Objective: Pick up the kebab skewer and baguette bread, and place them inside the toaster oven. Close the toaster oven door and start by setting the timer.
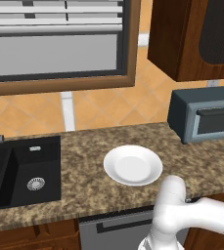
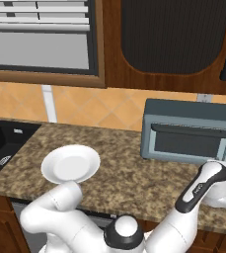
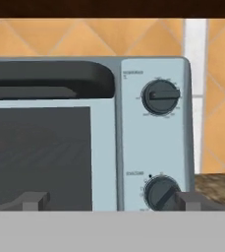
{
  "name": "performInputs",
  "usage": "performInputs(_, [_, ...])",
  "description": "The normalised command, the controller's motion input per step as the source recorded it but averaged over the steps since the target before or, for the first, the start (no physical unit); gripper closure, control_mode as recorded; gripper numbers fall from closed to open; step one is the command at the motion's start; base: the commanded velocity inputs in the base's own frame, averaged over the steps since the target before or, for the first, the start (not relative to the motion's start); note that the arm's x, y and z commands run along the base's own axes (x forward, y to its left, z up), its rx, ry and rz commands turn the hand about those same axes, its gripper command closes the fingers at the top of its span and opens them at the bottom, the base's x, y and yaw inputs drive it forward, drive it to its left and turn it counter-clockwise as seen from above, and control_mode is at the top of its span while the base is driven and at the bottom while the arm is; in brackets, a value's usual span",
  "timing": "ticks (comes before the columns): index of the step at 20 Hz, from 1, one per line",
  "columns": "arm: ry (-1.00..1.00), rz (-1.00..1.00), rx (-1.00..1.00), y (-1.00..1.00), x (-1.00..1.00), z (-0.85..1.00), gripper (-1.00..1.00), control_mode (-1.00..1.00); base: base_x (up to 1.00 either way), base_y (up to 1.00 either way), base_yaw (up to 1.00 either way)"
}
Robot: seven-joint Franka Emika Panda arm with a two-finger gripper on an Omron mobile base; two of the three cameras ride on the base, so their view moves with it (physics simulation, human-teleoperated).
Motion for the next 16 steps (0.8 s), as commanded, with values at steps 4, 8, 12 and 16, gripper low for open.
performInputs(4, [0.0,0.0,0.0,-0.16,0.19,-0.18,-1.0,-1.0,0.0,0.0,0.0])
performInputs(8, [0.0,0.01,0.0,-0.11,0.23,-0.16,-1.0,-1.0,0.0,0.0,0.0])
performInputs(12, [0.0,0.01,0.0,-0.07,0.23,-0.06,-1.0,-1.0,0.0,0.0,0.0])
performInputs(16, [0.0,0.0,0.0,-0.05,0.18,0.0,-1.0,-1.0,0.0,0.0,0.0])
